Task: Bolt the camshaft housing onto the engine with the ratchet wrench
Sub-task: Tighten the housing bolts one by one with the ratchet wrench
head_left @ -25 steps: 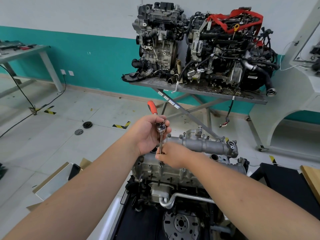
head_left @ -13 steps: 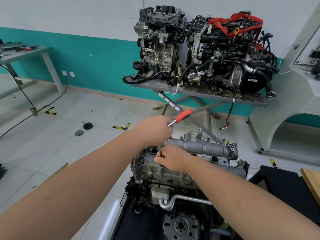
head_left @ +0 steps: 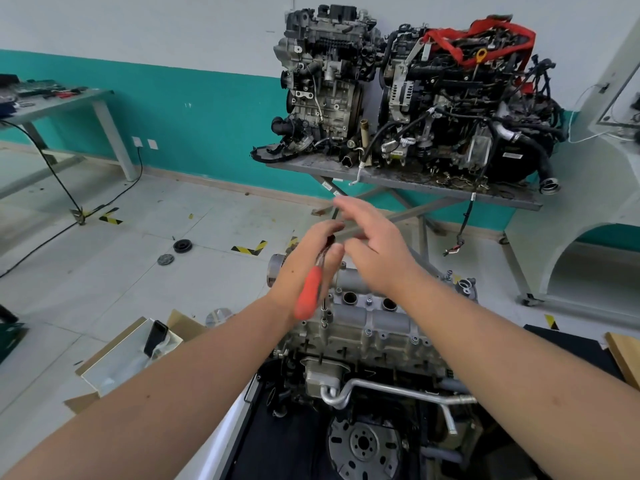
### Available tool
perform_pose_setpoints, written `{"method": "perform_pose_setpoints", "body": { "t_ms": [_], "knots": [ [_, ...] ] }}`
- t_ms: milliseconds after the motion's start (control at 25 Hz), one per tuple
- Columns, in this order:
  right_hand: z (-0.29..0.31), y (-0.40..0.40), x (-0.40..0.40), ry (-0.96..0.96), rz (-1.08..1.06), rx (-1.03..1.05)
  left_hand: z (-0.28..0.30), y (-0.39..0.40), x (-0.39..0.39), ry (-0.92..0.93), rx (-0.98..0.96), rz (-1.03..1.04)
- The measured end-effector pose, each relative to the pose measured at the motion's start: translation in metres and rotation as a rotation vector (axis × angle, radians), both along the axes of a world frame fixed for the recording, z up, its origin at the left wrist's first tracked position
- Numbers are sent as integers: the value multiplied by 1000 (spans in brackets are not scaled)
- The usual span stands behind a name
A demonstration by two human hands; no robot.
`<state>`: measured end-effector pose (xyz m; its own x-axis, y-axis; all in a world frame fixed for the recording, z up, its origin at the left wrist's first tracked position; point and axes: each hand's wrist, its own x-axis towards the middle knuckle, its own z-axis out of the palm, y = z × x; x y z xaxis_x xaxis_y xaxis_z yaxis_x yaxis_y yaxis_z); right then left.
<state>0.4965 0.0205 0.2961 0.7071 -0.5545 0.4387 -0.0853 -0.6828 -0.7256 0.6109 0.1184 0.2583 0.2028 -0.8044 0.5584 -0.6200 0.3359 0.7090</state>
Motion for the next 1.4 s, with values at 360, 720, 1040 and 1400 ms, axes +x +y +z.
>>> {"method": "perform_pose_setpoints", "body": {
  "t_ms": [360, 720, 1040, 1400],
  "knots": [
    [39, 19, 25, 760, 223, -602, -8, 10, -2, 261, 511, 147],
    [26, 40, 28, 187, 22, 966, -40, 10, 18, -443, 751, 149],
    [-28, 52, 33, -522, -51, 1057, -93, -3, 54, -532, 764, 11],
    [-35, 28, 28, 50, -144, -835, -115, -13, 66, -590, 598, 20]
  ]
}}
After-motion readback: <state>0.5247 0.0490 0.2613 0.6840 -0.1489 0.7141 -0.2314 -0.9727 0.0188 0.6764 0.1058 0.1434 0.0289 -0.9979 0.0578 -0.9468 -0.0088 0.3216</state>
